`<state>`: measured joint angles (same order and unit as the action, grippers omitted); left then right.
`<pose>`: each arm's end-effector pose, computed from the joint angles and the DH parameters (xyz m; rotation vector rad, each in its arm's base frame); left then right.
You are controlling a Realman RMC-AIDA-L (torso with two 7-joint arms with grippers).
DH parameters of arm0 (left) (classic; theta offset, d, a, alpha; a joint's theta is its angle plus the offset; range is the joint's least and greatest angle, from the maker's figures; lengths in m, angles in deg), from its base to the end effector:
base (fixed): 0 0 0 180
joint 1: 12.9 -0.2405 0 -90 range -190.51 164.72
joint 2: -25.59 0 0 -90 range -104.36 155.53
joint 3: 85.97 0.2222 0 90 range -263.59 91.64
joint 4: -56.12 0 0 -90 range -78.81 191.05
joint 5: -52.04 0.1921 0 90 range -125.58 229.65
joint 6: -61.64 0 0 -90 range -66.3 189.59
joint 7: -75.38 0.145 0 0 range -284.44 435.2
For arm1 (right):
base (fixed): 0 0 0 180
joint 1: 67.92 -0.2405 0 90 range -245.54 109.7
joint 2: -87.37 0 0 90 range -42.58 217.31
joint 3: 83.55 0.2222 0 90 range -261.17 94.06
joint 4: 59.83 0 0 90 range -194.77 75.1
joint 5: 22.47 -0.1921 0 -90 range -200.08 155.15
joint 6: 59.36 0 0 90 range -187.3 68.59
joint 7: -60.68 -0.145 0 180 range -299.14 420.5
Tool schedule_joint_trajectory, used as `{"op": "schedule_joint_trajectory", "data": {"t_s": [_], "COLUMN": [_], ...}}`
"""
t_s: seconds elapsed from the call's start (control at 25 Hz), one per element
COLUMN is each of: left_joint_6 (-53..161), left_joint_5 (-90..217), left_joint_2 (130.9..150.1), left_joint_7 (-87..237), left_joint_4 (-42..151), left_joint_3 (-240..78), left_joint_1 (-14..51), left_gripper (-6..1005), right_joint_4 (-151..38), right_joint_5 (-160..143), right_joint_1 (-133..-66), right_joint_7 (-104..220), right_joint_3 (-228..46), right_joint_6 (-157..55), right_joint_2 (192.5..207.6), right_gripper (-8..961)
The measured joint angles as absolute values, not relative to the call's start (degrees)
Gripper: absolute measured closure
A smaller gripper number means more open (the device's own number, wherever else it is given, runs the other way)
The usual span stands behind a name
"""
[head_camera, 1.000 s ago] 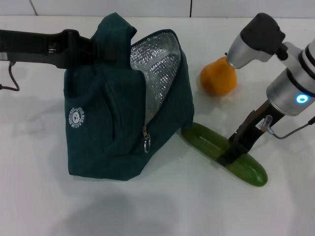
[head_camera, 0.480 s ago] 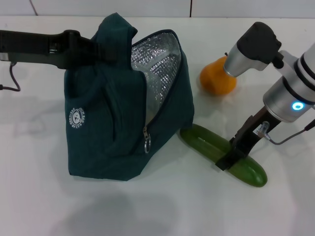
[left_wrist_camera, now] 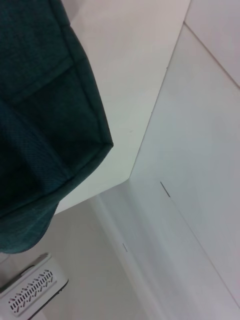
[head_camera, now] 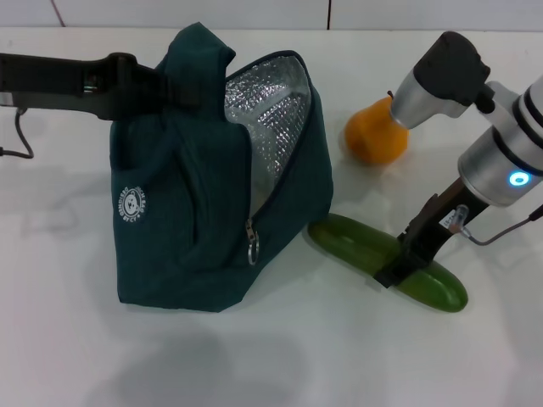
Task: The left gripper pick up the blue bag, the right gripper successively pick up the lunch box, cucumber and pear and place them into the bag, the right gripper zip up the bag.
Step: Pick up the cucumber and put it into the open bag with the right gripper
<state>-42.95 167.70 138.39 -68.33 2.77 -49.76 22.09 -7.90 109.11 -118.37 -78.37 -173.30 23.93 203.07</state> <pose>-0.1852 0.3181 0.0965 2.5057 1.7254 0.7567 0.1332 0.3279 -0.0410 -2.9218 0.7796 -0.5811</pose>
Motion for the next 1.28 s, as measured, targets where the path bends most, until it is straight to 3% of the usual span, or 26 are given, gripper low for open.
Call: {"op": "schedule_joint_trajectory", "data": {"t_s": [0.2, 0.48, 0.64, 0.84, 1.12, 1.28], "left_joint_6": [-42.9, -42.9, -42.9, -43.0, -43.2, -43.2], "left_joint_5": [167.7, 167.4, 167.3, 167.0, 165.0, 164.7], "left_joint_2": [138.22, 138.13, 138.07, 138.23, 138.55, 139.14], "left_joint_7": [-68.5, -68.6, -68.6, -68.8, -68.9, -68.9], "left_joint_4": [2.5, 2.5, 2.5, 2.5, 2.9, 2.9], "left_joint_3": [-49.8, -49.8, -49.8, -49.8, -49.8, -49.8], "left_joint_1": [21.9, 21.9, 22.1, 22.4, 22.6, 22.9], "left_gripper": [913, 911, 910, 909, 907, 906], "right_joint_4": [-7.5, -6.4, -6.0, -8.7, -16.2, -24.7], "right_joint_5": [109.9, 107.6, 99.7, 86.6, 69.5, 59.4], "right_joint_1": [-117.7, -114.7, -111.9, -109.1, -108.1, -109.7], "right_joint_7": [-78.4, -77.2, -73.3, -66.5, -53.1, -44.2], "right_joint_3": [-166.5, -149.1, -139.2, -134.4, -134.9, -138.9], "right_joint_6": [26.4, 27.5, 27.5, 26.4, 24.7, 23.1], "right_joint_2": [202.22, 198.84, 198.41, 199.29, 202.87, 203.19], "right_gripper": [328, 323, 320, 316, 311, 308]}}
